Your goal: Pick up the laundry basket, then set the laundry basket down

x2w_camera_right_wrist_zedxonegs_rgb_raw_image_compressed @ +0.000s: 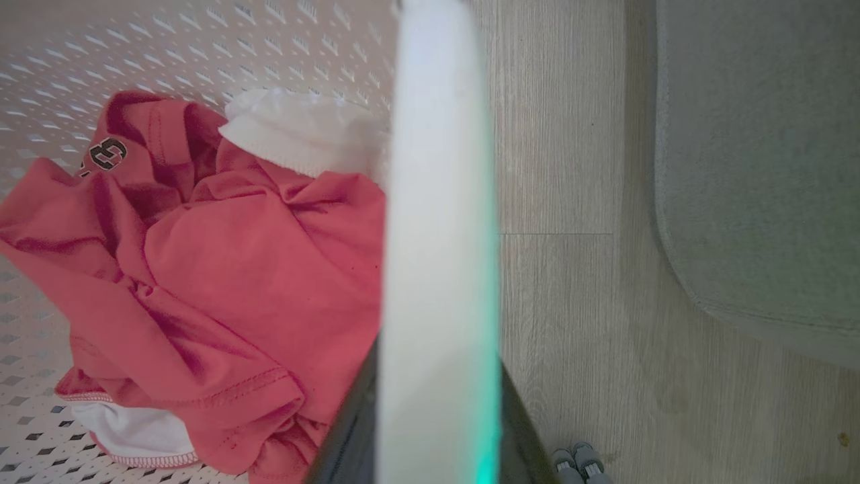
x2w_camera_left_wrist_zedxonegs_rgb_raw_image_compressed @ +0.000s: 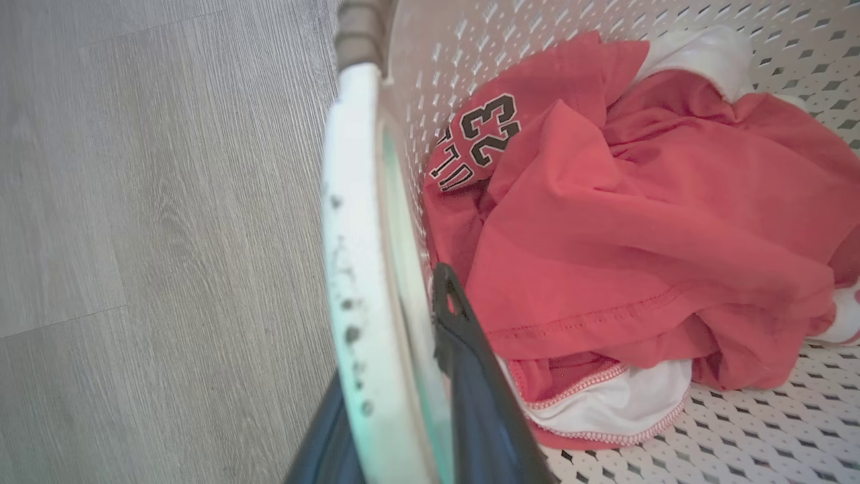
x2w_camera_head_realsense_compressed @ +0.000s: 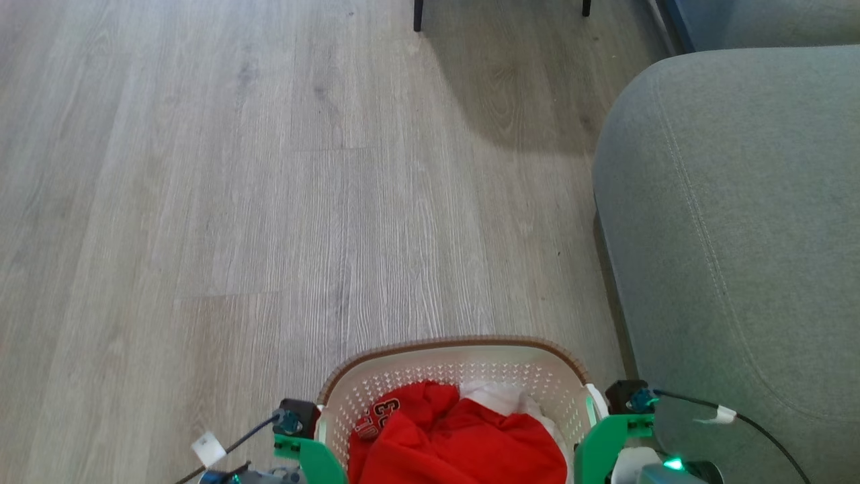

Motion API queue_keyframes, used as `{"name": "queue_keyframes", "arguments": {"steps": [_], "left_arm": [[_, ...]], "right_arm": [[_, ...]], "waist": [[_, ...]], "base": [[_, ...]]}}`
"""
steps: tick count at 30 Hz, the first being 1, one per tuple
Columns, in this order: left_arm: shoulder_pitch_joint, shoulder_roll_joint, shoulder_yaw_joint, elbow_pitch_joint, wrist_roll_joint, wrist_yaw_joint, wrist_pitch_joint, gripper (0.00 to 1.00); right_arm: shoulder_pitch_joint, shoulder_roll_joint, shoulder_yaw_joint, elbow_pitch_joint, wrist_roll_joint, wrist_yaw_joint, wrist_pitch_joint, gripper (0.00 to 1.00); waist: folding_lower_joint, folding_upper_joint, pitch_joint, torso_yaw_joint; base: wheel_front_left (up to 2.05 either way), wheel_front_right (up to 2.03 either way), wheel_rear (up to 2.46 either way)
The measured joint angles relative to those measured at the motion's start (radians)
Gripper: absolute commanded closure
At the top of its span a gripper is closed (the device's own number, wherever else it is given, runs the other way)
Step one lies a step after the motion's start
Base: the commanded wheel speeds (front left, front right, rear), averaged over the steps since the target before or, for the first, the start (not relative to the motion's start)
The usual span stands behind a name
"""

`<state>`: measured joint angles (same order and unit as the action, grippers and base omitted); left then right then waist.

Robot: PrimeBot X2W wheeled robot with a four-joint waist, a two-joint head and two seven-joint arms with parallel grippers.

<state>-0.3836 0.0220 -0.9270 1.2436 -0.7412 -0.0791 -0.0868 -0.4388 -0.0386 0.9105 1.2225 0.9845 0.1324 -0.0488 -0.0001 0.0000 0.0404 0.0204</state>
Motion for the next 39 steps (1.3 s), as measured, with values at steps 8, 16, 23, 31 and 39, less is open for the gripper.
{"name": "queue_keyframes", "arguments": {"steps": [8,16,23,31,39], "left_arm": [[0.0,0.0,-0.01,0.002,-0.012,0.0,-0.002,1.0],[-0.003,0.001,-0.03,0.003,-0.026,0.001,-0.004,1.0],[-0.006,0.001,-0.034,0.004,-0.044,0.006,-0.013,1.0],[-0.056,0.001,-0.04,0.008,-0.045,0.01,-0.035,1.0],[-0.163,0.002,-0.043,0.021,-0.045,0.019,-0.075,1.0]], "right_arm": [[-0.005,0.0,0.031,0.006,0.026,0.0,-0.007,1.0],[-0.008,0.0,0.061,0.012,0.052,0.0,-0.023,1.0],[-0.028,0.0,0.086,0.02,0.064,0.0,-0.031,1.0],[-0.091,-0.001,0.106,0.025,0.073,0.0,-0.056,1.0],[-0.21,-0.001,0.117,0.031,0.073,0.0,-0.087,1.0]], "waist": [[0.0,0.0,0.004,-0.001],[0.0,0.0,0.016,-0.003],[0.0001,0.0,0.03,-0.008],[0.0001,0.0,0.084,-0.018],[0.0003,0.0,0.18,-0.024]], "base": [[0.0,0.0,0.0],[0.0,0.0,0.0],[0.0,0.0,0.0],[0.0,0.0,0.0],[0.0,0.0,0.0]]}}
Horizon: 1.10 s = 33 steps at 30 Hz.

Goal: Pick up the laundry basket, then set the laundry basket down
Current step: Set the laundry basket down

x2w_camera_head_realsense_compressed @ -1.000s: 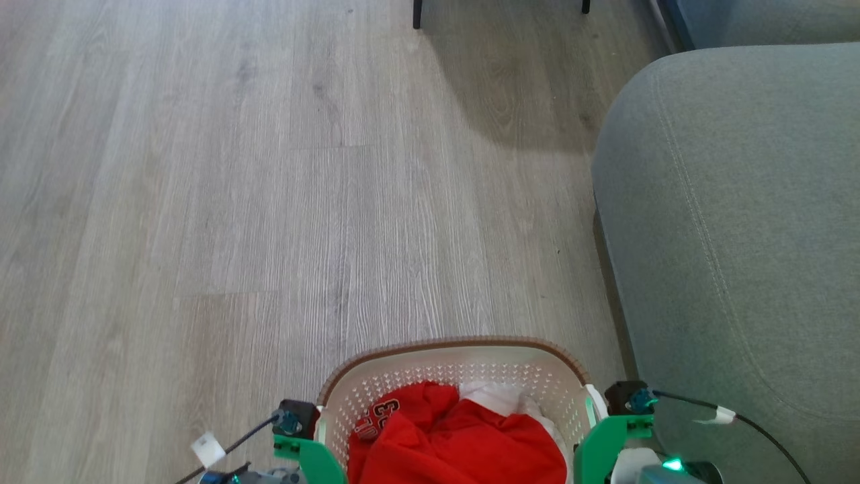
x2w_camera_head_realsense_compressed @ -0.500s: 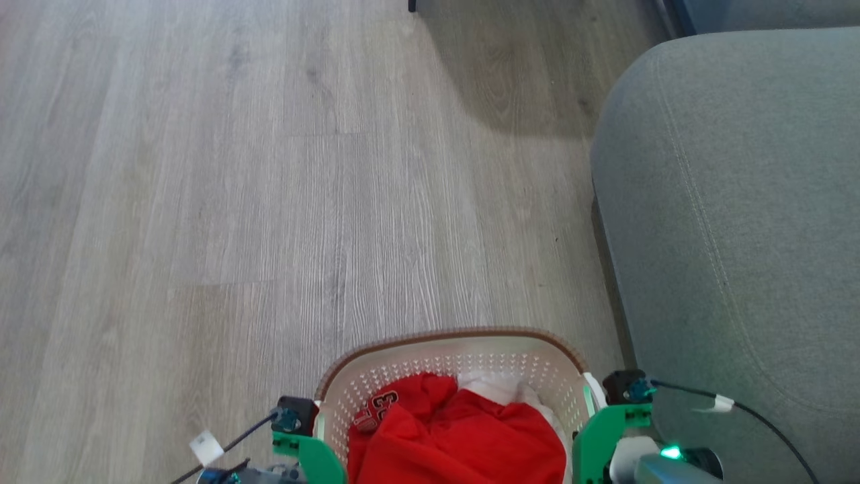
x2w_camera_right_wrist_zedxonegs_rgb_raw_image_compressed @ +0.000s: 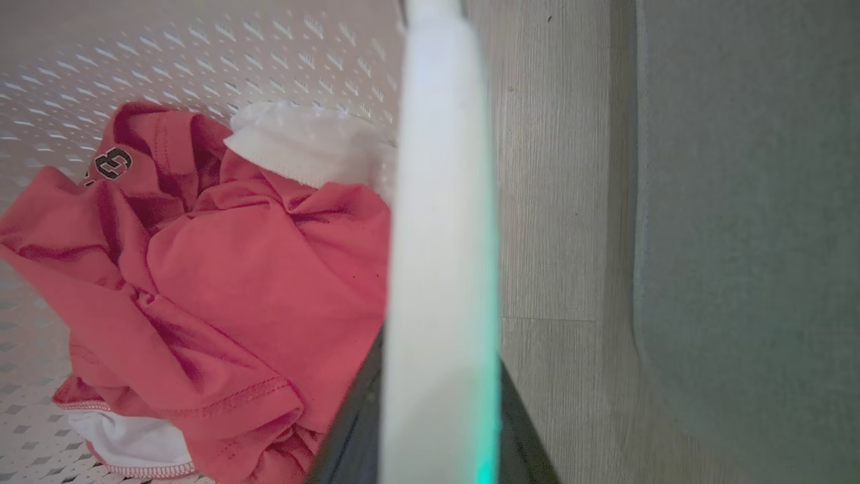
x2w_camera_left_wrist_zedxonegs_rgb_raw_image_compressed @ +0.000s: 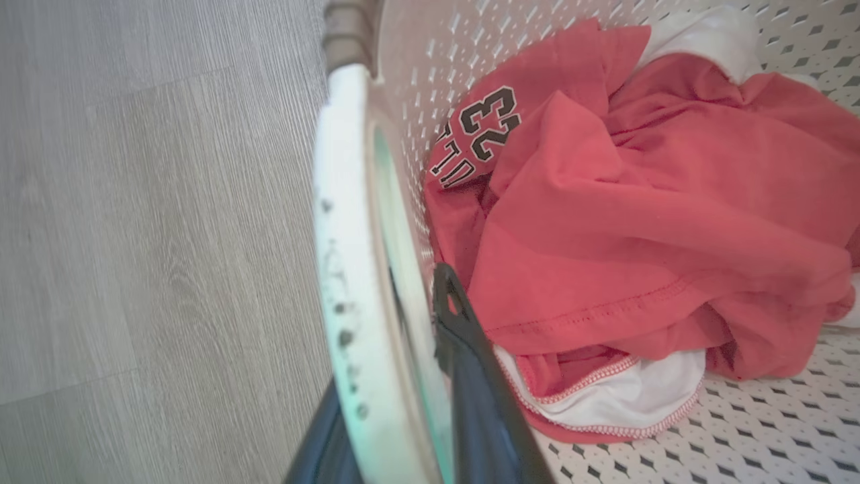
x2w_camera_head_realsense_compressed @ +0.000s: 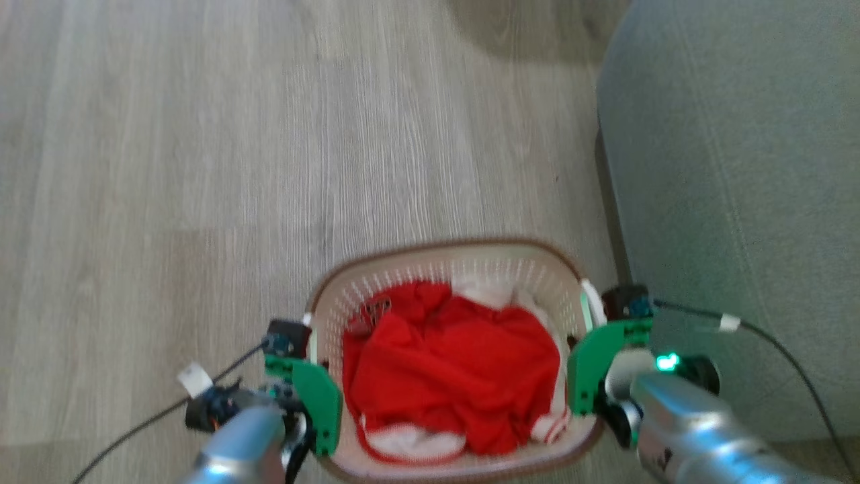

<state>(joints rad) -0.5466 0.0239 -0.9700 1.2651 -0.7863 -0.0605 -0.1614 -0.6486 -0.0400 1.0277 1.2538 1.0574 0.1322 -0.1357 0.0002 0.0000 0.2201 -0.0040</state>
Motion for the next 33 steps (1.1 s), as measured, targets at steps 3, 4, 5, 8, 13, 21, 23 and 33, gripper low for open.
{"name": "queue_keyframes", "arguments": {"steps": [3,4,5,8,13,21,23,33], "left_arm": [[-0.049,0.001,-0.002,0.003,0.003,0.005,-0.015,1.0],[-0.065,0.002,-0.005,0.003,0.006,0.008,-0.016,1.0],[-0.084,0.002,-0.007,0.004,0.012,0.009,-0.017,1.0],[-0.143,0.002,-0.007,0.006,0.013,0.01,-0.028,1.0],[-0.246,0.004,-0.006,0.01,0.016,0.019,-0.049,1.0],[-0.382,0.006,0.002,0.015,0.021,0.023,-0.068,1.0],[-0.409,0.007,0.006,0.015,0.021,0.026,-0.07,1.0],[-0.485,0.003,0.008,0.013,0.031,0.035,-0.082,1.0]], "right_arm": [[-0.055,0.0,0.002,0.007,0.0,0.0,-0.013,1.0],[-0.074,0.0,0.001,0.009,0.0,0.0,-0.017,1.0],[-0.092,0.0,-0.001,0.012,0.0,0.0,-0.02,1.0],[-0.148,0.0,-0.006,0.021,0.0,0.0,-0.037,1.0],[-0.251,-0.002,-0.014,0.031,-0.002,0.0,-0.055,1.0],[-0.382,-0.007,-0.038,0.044,-0.04,0.0,-0.079,1.0],[-0.409,-0.01,-0.059,0.044,-0.062,0.0,-0.079,1.0],[-0.458,-0.026,-0.168,0.038,-0.173,0.0,-0.079,1.0]], "waist": [[0.0,0.0,0.052,-0.002],[0.0,0.0,0.071,-0.002],[0.0001,0.0,0.09,-0.003],[0.0001,0.0,0.153,-0.003],[0.0002,0.0,0.263,-0.002],[0.0001,0.0,0.437,0.01],[0.0,0.0001,0.477,0.013],[0.0,0.0001,0.628,0.037]], "base": [[0.0,0.0,0.0],[0.0,0.0,0.0],[0.0,0.0,0.0],[0.0,0.0,0.0],[0.0,0.0,0.0],[0.0,0.0,0.0],[0.0,0.0,0.0],[0.0,0.0,0.0]]}}
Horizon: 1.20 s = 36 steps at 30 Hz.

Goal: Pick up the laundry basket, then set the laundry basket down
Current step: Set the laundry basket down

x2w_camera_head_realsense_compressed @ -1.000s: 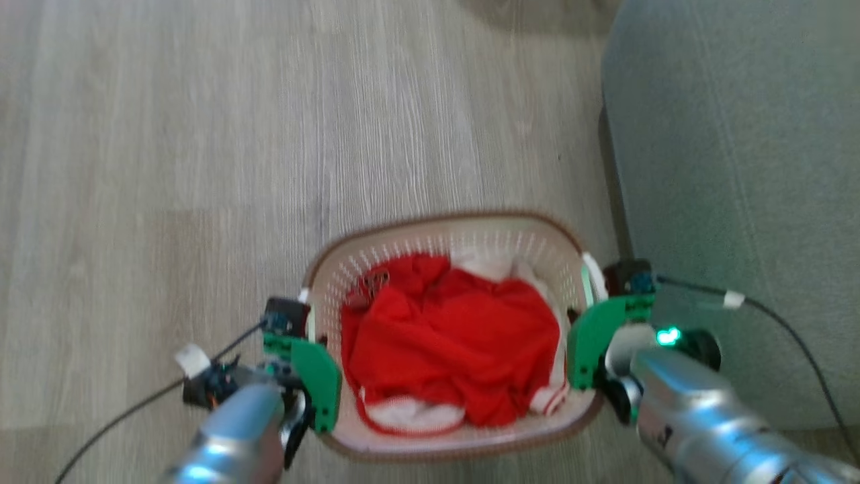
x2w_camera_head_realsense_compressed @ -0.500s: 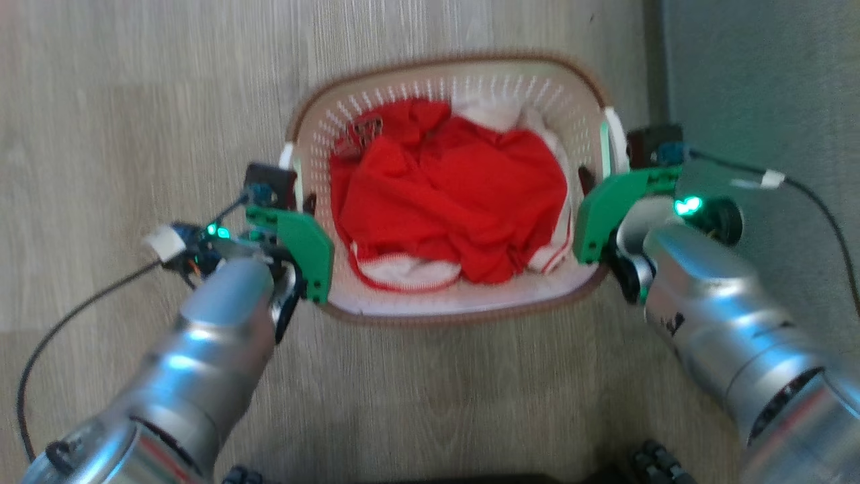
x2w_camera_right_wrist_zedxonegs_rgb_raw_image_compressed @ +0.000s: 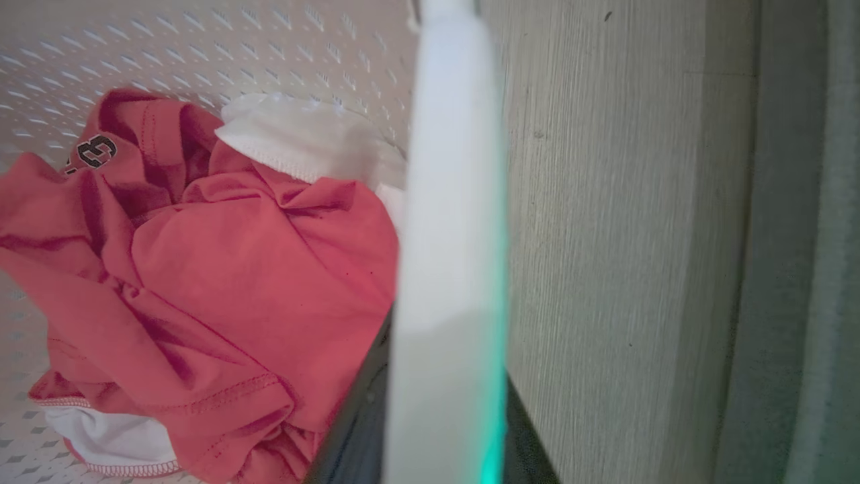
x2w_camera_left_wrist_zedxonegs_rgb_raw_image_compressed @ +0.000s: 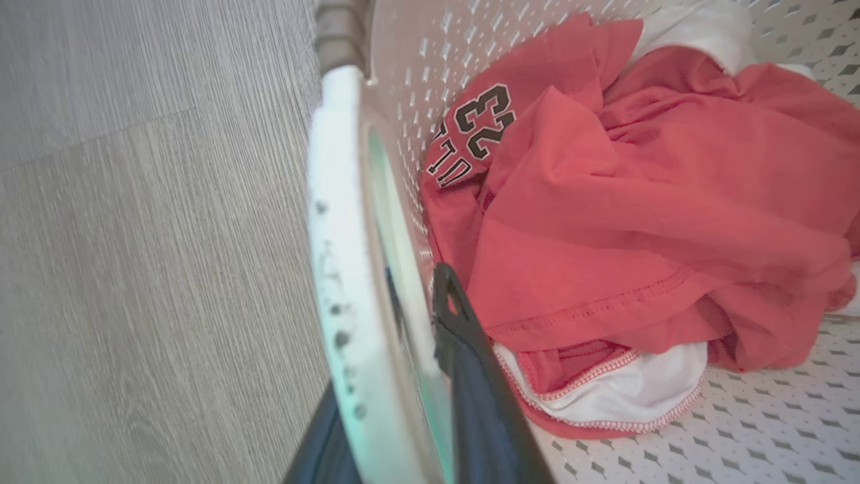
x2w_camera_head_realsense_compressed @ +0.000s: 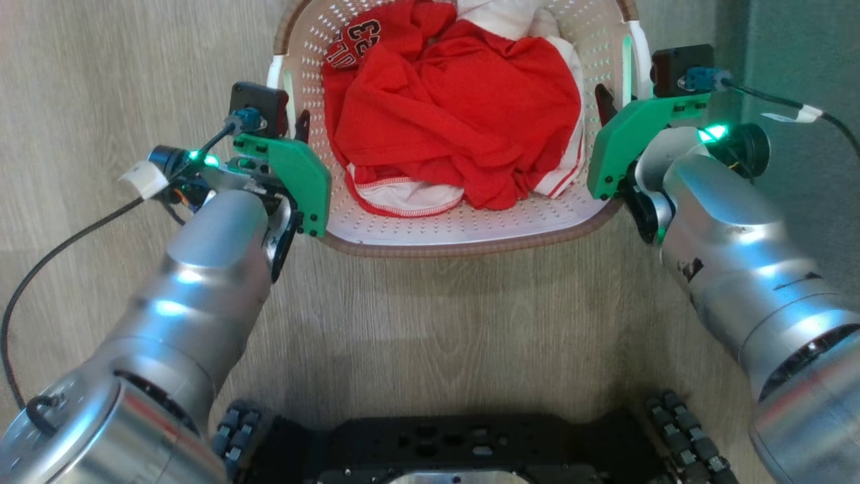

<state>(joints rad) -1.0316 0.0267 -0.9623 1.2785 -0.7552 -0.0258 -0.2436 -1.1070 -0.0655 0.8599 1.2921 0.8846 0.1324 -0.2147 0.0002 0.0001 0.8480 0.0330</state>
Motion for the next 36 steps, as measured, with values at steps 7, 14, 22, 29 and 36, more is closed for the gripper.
{"name": "queue_keyframes", "arguments": {"steps": [7,14,22,29,36], "left_arm": [[-0.009,-0.002,0.0,0.0,0.006,0.001,-0.006,1.0],[-0.03,-0.003,-0.001,0.0,0.009,0.0,-0.006,1.0],[-0.049,-0.004,-0.001,-0.004,0.016,0.006,-0.021,1.0],[-0.063,-0.004,0.005,-0.018,0.025,0.018,-0.022,1.0],[-0.064,-0.005,0.007,-0.023,0.034,0.019,-0.021,1.0]], "right_arm": [[0.0,0.001,-0.066,0.0,-0.062,0.0,0.0,1.0],[-0.001,0.005,-0.142,-0.003,-0.134,0.0,0.0,1.0],[-0.011,0.007,-0.225,-0.003,-0.216,0.0,0.0,1.0],[-0.017,0.008,-0.292,-0.005,-0.286,0.0,0.0,1.0],[-0.017,0.009,-0.327,-0.004,-0.329,0.0,-0.002,0.84]], "waist": [[-0.0002,0.0,0.047,0.009],[-0.0002,0.0,0.086,0.012],[-0.0003,0.0,0.116,0.018],[-0.0002,0.0,0.129,0.02],[-0.0002,0.0,0.133,0.024]], "base": [[0.0,0.0,0.0],[0.0,0.0,0.0],[0.0,0.0,0.0],[0.0,0.0,0.0],[0.0,0.0,0.0]]}}
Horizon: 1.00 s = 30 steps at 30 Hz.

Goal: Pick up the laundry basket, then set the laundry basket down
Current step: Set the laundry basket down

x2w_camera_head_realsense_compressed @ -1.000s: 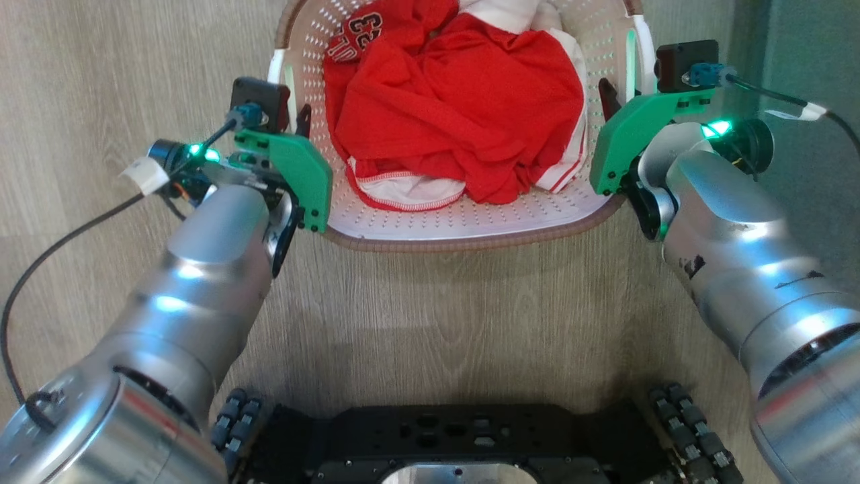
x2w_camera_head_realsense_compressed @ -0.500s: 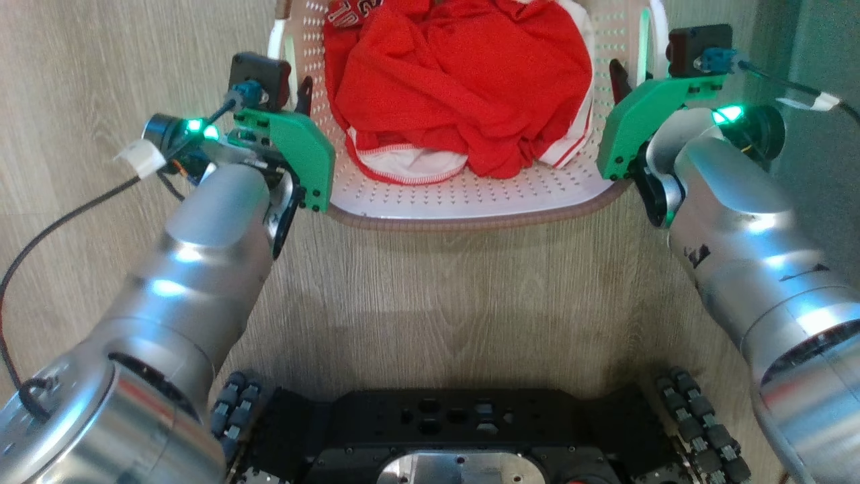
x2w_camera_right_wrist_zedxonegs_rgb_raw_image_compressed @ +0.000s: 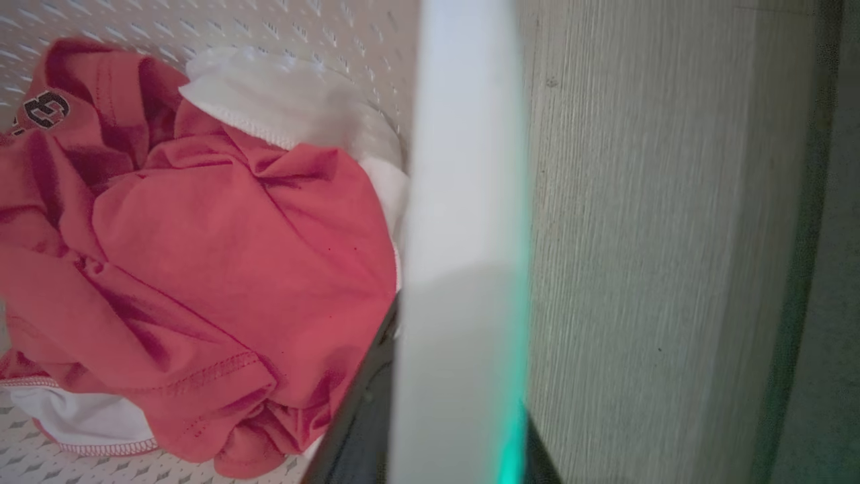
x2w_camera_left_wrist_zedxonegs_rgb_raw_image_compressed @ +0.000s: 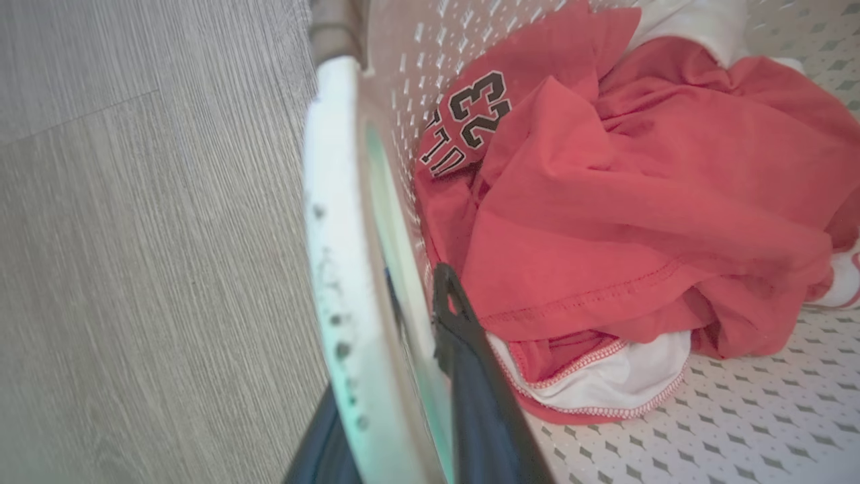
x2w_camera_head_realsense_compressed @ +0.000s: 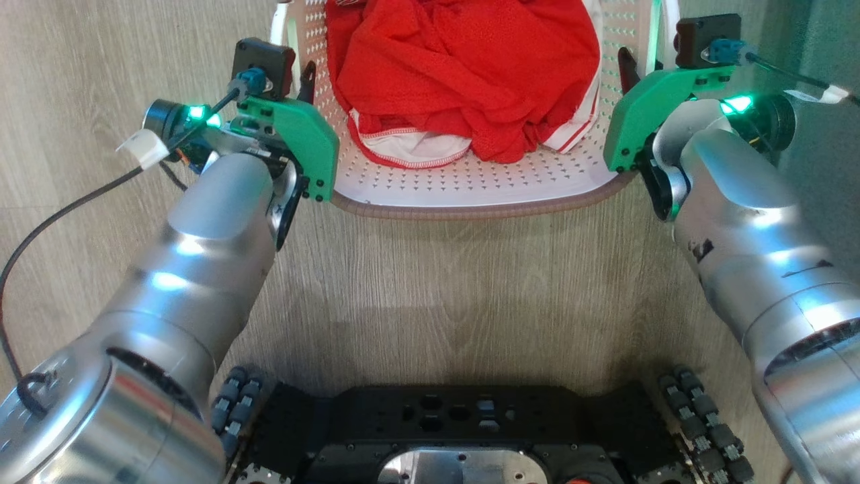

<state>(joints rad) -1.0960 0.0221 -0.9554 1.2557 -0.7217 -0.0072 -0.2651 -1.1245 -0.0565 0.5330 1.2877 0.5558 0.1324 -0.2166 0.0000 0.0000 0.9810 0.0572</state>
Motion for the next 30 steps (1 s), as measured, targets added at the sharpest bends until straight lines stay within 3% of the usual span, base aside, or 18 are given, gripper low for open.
{"name": "queue_keyframes", "arguments": {"steps": [1,2,4,5,6,7,8,21,30], "left_arm": [[-0.001,0.0,0.001,-0.001,0.0,0.001,0.0,1.0],[-0.001,0.0,0.002,-0.002,0.0,0.008,0.0,0.91],[-0.009,0.001,0.004,-0.006,0.012,0.012,0.001,0.63],[-0.012,0.003,0.005,-0.006,0.019,0.014,0.005,0.54],[-0.011,0.003,0.007,-0.005,0.019,0.017,0.005,0.36],[-0.01,0.003,0.008,-0.005,0.019,0.017,0.005,0.11],[-0.009,0.003,0.012,-0.005,0.019,0.018,0.005,0.04],[0.031,0.018,0.083,-0.028,0.019,0.051,0.005,0.0],[0.099,0.06,0.174,-0.206,0.078,0.079,0.006,0.0]], "right_arm": [[0.0,0.0,-0.001,0.0,-0.005,0.0,-0.001,0.76],[0.0,0.0,-0.002,0.0,-0.009,0.0,-0.001,0.69],[0.0,-0.002,0.0,0.003,-0.024,0.0,-0.001,0.54],[0.0,-0.005,0.0,0.005,-0.027,0.0,-0.002,0.37],[0.0,-0.007,0.0,0.005,-0.028,0.0,-0.005,0.08],[0.0,-0.01,0.0,0.006,-0.028,0.0,-0.007,0.0],[0.0,-0.012,-0.001,0.006,-0.029,0.0,-0.007,0.0],[-0.002,-0.012,-0.001,0.003,-0.055,0.0,-0.029,0.0],[0.002,-0.012,-0.034,-0.059,-0.09,0.0,-0.033,0.0]], "waist": [[0.0,0.0,0.0,0.001],[0.0,0.0,0.0,0.001],[0.0,0.0,0.0,0.002],[0.0,0.0,-0.001,0.003],[0.0,0.0,-0.002,0.003],[0.0,0.0,-0.003,0.002],[0.0,0.0,-0.005,0.002],[0.0,0.0,-0.066,-0.007],[0.0,0.0,-0.145,-0.018]], "base": [[0.0,0.0,0.0],[0.0,0.0,0.0],[0.0,0.0,0.0],[0.0,0.0,0.0],[0.0,0.0,0.0],[0.0,0.0,0.0],[0.0,0.0,0.0],[0.0,0.0,0.0],[0.0,0.0,0.0]]}}
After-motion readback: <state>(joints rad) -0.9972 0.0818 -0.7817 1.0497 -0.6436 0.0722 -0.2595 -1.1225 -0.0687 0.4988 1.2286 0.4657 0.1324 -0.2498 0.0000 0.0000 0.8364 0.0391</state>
